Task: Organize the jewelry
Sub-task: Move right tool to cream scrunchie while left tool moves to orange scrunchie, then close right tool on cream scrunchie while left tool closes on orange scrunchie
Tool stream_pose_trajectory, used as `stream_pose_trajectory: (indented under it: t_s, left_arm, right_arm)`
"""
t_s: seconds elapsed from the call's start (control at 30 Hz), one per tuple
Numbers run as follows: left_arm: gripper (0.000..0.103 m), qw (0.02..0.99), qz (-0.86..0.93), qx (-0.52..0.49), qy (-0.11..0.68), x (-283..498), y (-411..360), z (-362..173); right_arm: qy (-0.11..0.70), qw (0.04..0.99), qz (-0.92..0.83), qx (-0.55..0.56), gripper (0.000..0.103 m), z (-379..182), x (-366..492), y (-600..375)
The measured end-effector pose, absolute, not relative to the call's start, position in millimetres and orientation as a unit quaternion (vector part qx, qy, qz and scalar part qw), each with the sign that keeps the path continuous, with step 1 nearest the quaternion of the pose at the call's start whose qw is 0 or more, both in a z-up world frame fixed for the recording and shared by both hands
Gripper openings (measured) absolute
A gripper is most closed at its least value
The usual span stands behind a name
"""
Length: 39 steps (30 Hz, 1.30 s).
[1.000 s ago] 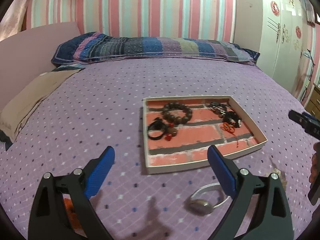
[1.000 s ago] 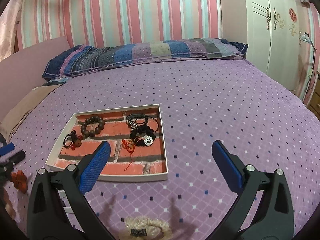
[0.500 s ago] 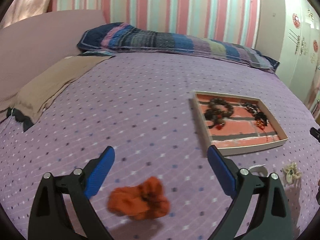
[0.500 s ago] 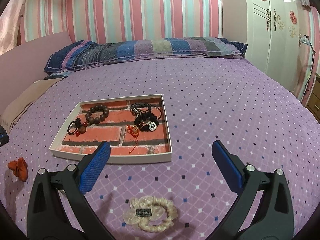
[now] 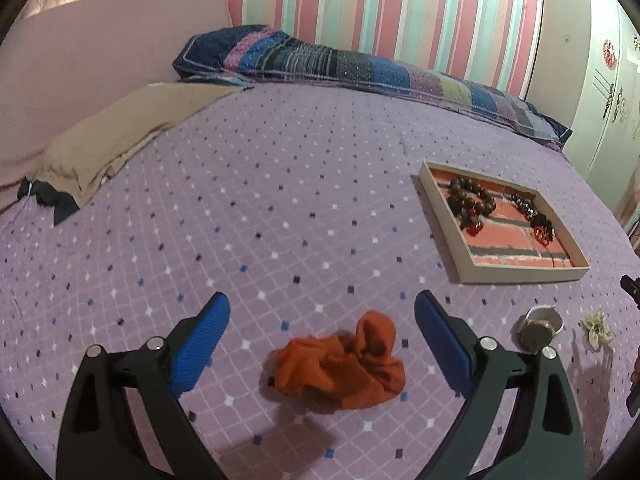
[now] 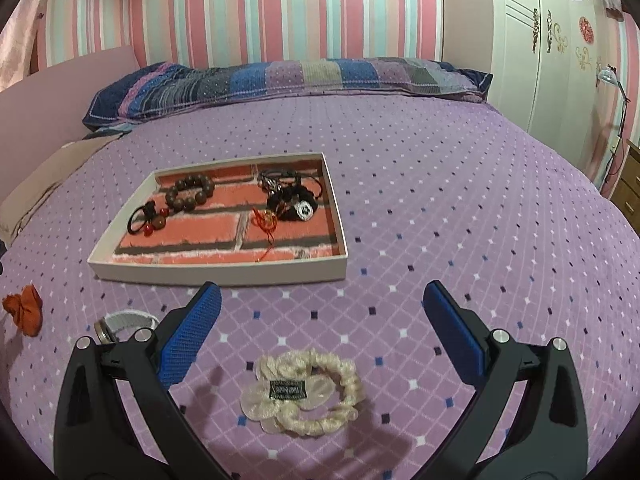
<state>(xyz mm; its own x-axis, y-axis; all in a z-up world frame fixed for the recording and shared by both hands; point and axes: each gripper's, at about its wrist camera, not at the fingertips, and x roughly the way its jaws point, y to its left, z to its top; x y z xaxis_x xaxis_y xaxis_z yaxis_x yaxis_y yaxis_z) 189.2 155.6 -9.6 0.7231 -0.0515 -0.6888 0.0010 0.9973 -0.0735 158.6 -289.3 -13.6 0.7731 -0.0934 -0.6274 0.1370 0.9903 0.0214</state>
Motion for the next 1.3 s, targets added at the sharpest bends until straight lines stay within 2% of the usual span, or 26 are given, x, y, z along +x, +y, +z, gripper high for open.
stream_pose_trajectory:
  t_s: [0.47, 0.63, 0.77, 0.87, 0.9, 1.1, 1.13, 1.3]
  left_arm:
    - [0.092, 0.909, -0.026, -0.03, 0.416, 189, 143, -62]
    - [0.092, 0.908, -0.025, -0.017, 0.419, 188, 136, -75]
    - [0.091, 0.905, -0.031, -0.02, 0.423, 191, 136, -81]
    - [0.089, 0.906, -0.033, -0.015, 0.421, 193, 136, -82]
    - [0.085, 0.906, -0.034, -0.013, 0.421, 193, 135, -83]
    - [0.073, 0.906, -0.04, -0.012, 0.422, 197, 135, -84]
    - [0.068, 0.906, -0.043, -0.013, 0.421, 197, 135, -83]
    - [0.061, 0.906, -0.047, -0.014, 0.42, 199, 136, -83]
  right_arm:
    - [0.375, 0.924, -0.074, 0.026, 0.098, -60, 145, -291]
    - [0.396, 0.915, -0.072, 0.019, 0.089, -75, 146, -290]
    - [0.403, 0.912, -0.068, 0.02, 0.086, -80, 147, -289]
    - [0.409, 0.911, -0.058, 0.02, 0.081, -84, 149, -286]
    - [0.41, 0.91, -0.055, 0.02, 0.079, -85, 150, -284]
    - [0.416, 0.909, -0.032, 0.028, 0.058, -90, 154, -276]
    - [0.416, 0.909, -0.029, 0.025, 0.055, -90, 155, -274]
    - [0.416, 0.909, -0.015, 0.031, 0.043, -90, 158, -272]
